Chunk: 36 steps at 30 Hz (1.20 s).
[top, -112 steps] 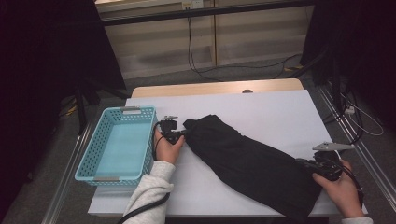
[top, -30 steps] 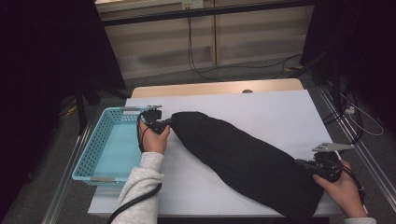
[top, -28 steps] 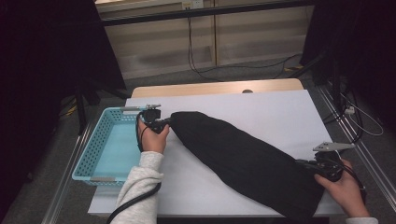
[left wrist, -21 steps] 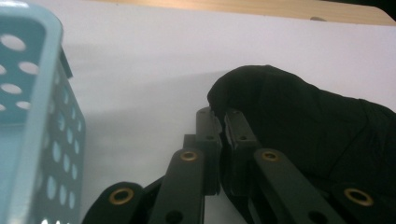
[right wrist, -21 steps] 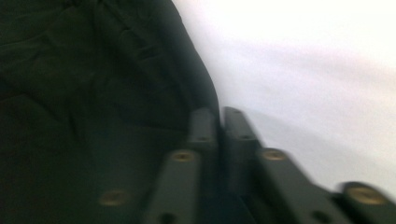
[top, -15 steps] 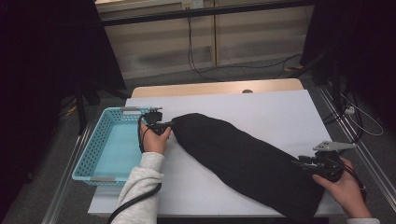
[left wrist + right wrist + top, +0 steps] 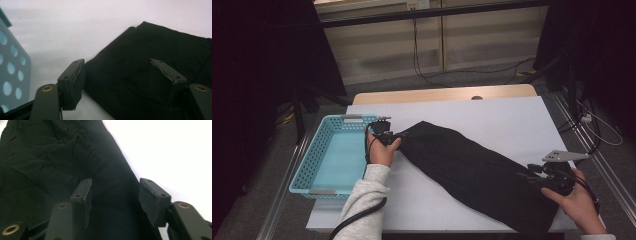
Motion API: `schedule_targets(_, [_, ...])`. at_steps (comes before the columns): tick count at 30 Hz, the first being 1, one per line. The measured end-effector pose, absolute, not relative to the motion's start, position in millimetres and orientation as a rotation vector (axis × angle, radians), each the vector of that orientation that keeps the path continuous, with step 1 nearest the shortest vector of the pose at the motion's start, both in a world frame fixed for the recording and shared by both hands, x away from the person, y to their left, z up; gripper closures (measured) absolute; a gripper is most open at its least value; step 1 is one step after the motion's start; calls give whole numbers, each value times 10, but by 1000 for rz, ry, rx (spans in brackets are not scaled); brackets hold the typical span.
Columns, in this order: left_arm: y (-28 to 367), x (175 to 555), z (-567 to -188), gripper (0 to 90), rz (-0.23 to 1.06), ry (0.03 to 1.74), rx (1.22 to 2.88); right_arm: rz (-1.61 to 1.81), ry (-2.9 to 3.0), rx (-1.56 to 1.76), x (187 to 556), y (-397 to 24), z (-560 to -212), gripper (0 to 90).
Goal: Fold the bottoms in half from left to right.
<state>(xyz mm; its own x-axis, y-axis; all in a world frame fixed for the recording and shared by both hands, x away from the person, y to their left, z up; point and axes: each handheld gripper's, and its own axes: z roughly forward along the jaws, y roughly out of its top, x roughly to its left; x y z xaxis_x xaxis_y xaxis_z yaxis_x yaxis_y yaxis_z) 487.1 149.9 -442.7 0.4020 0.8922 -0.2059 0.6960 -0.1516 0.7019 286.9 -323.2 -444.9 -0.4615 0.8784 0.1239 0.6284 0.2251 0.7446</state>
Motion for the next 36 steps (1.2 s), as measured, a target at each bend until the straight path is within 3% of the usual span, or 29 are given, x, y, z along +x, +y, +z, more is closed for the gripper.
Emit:
schedule_targets(8, [1430,4964,-4483,253,335,1303,1942,1087,2187,1394,2886,-3198,-4468,351])
schedule_targets(20, [1323,5100,-4663,68,412,1289,2015,1118,2234,1367,2909,-3142,-4494,357])
schedule_targets(24, [1294,5094,-4712,57,460,1258,2038,1115,2261,1346,2911,-3114,-4510,357])
schedule_targets(27, [1290,5054,-4682,138,445,1262,2038,1108,2270,1336,2913,-3106,-4514,355])
schedule_targets(30, [1297,5003,-4654,346,435,1255,2042,1098,2271,1341,2911,-3119,-4511,355])
schedule_targets(34, [1273,4952,-4635,451,377,1221,2053,1098,2264,1348,2914,-3124,-4507,357])
schedule_targets(36, [1260,4938,-4625,549,357,1227,2053,1094,2267,1345,2920,-3116,-4505,358])
